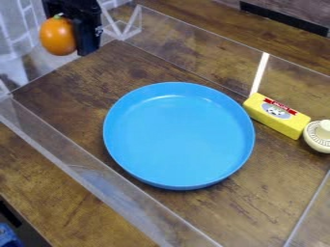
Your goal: Remove the orange ball from inside the blue tray and put it on the table
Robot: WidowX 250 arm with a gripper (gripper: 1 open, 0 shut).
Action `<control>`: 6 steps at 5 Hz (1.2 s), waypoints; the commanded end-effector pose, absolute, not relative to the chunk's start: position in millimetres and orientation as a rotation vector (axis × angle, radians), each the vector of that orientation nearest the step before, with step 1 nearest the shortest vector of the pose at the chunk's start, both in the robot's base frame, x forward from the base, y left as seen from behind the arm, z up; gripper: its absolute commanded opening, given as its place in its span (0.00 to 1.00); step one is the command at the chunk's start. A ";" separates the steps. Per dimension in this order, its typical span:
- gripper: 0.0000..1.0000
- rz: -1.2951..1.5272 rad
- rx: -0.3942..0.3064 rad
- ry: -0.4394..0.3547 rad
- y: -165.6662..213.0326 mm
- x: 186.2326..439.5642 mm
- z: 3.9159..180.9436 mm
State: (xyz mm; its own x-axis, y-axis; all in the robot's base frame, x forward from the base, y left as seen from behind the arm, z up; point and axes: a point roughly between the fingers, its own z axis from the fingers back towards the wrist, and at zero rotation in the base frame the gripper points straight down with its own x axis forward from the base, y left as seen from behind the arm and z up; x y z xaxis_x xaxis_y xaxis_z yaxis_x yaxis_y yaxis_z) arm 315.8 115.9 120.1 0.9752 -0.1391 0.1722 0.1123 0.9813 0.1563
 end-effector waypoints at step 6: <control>0.00 -0.144 0.154 -0.255 147.9 322.7 108.9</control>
State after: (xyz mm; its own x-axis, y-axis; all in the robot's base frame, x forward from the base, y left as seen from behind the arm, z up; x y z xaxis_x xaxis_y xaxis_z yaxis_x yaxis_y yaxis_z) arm 316.3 138.2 85.9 0.9694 -0.1683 0.1785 0.1468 0.9809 0.1277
